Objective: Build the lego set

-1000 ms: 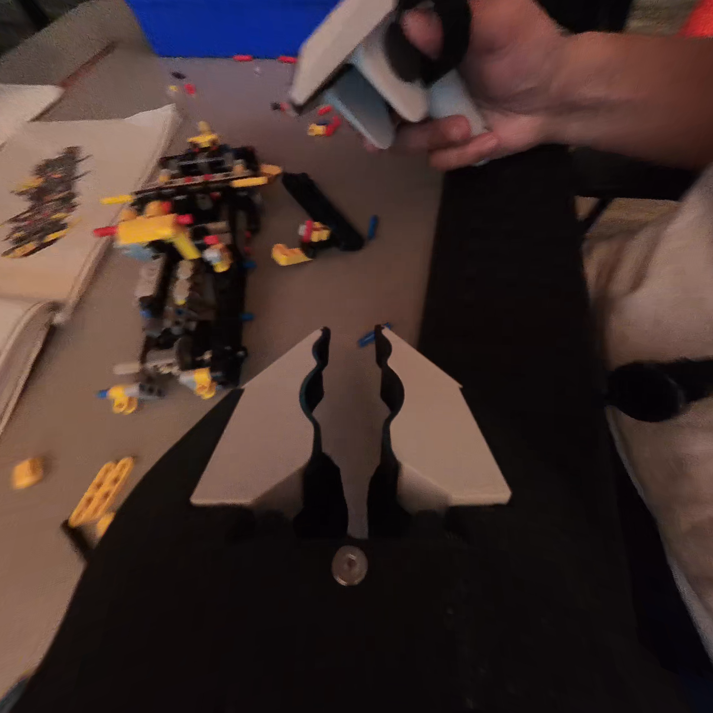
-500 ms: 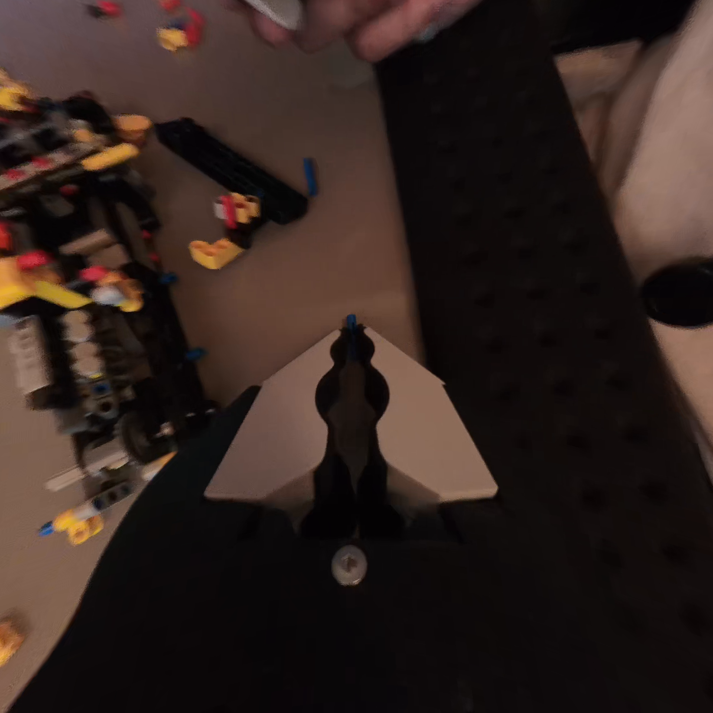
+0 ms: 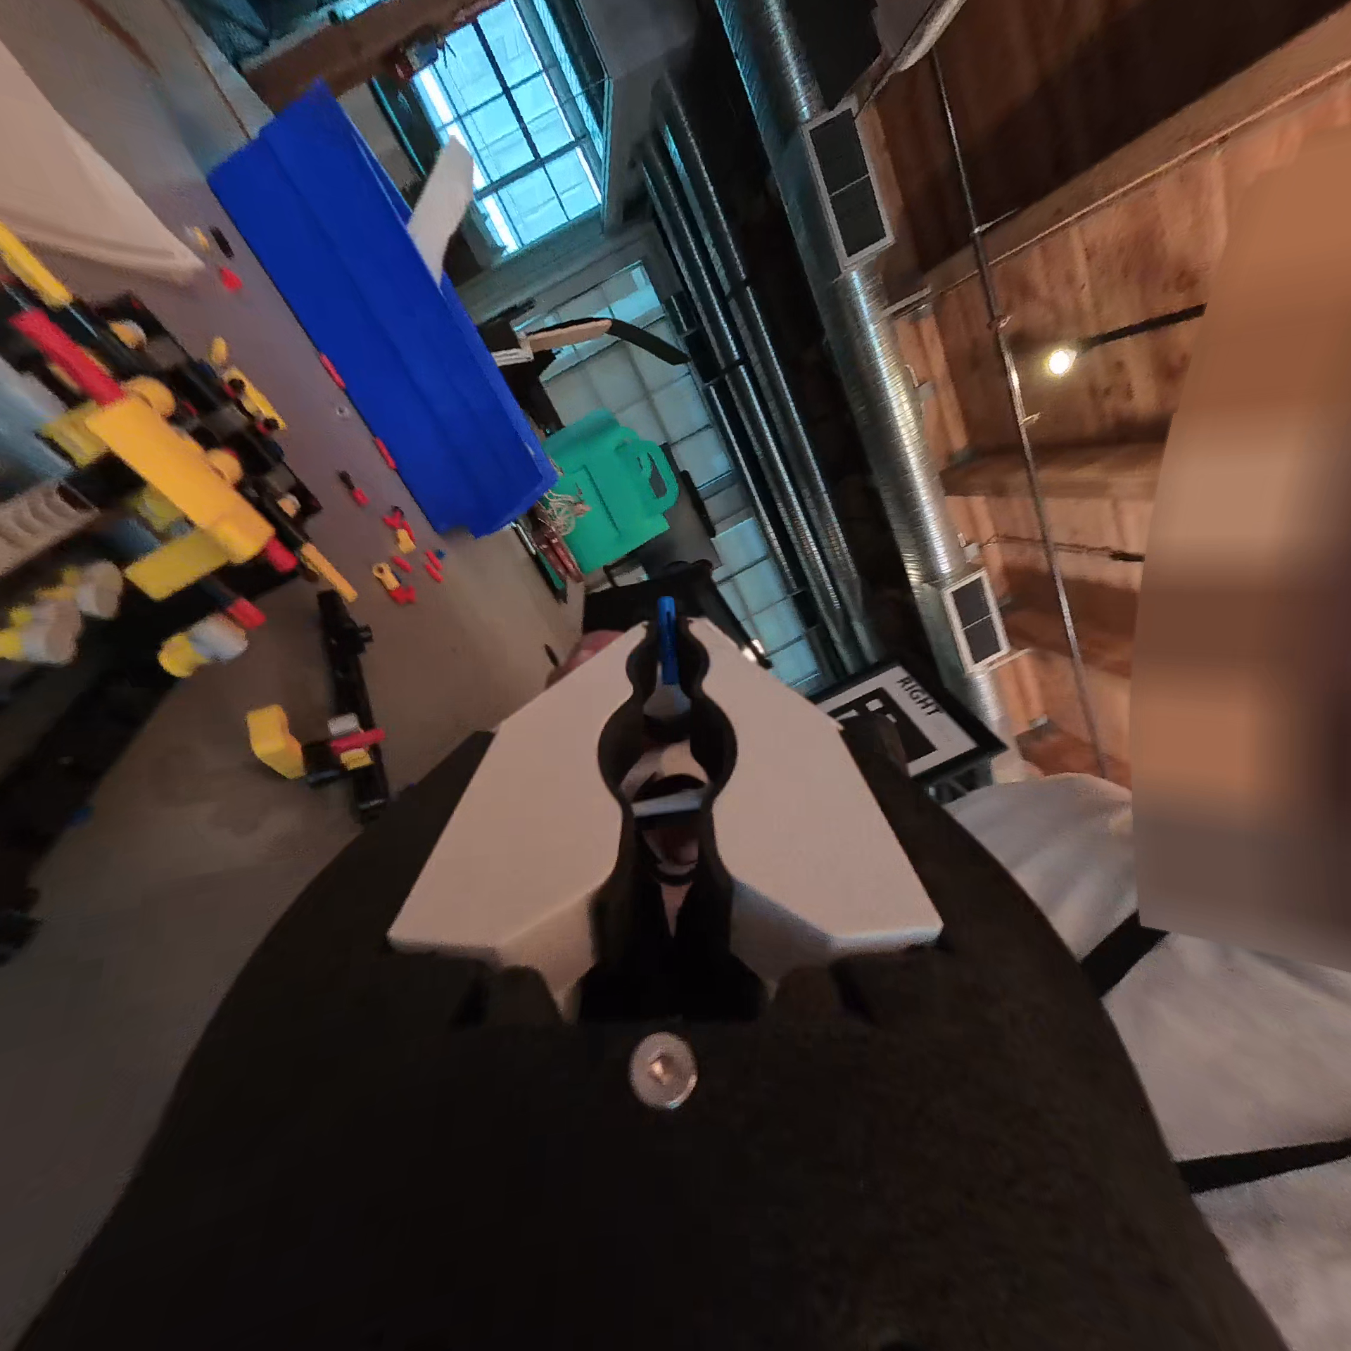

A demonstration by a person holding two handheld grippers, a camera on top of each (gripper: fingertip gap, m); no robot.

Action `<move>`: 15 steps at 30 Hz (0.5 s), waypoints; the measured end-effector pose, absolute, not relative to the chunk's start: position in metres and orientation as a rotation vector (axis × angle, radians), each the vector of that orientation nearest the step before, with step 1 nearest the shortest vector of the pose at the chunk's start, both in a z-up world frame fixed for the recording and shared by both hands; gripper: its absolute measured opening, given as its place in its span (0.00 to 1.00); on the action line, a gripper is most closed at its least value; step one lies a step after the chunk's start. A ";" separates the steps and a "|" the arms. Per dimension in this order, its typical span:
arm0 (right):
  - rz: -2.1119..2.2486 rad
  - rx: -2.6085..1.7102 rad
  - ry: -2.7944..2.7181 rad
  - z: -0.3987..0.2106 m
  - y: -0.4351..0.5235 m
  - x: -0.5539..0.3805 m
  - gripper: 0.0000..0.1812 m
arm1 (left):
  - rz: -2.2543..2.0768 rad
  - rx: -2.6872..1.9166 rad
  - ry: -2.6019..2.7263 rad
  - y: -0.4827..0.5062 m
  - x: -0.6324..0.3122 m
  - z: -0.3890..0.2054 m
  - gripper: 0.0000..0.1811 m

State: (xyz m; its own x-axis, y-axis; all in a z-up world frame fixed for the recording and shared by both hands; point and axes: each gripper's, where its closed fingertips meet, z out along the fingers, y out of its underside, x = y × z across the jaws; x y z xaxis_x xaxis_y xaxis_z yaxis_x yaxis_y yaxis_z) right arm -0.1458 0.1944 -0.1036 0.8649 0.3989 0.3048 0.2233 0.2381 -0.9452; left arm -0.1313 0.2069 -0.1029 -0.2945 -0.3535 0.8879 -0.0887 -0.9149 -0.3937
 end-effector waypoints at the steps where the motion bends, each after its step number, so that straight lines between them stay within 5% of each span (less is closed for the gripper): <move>1: 0.109 -1.363 -0.555 -0.107 0.197 -0.144 0.23 | -2.360 -1.760 0.555 0.204 -0.129 -0.104 0.02; 15: 0.158 -1.393 -0.565 -0.112 0.196 -0.147 0.13 | -2.467 -1.748 0.593 0.186 -0.127 -0.105 0.02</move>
State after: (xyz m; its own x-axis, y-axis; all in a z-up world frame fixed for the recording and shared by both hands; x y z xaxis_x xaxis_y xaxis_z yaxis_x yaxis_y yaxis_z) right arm -0.1468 0.1964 -0.1117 0.8582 0.4285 0.2827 0.2199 0.1907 -0.9567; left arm -0.1270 0.1856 -0.1055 -0.3552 -0.2668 0.8959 -0.1694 -0.9241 -0.3424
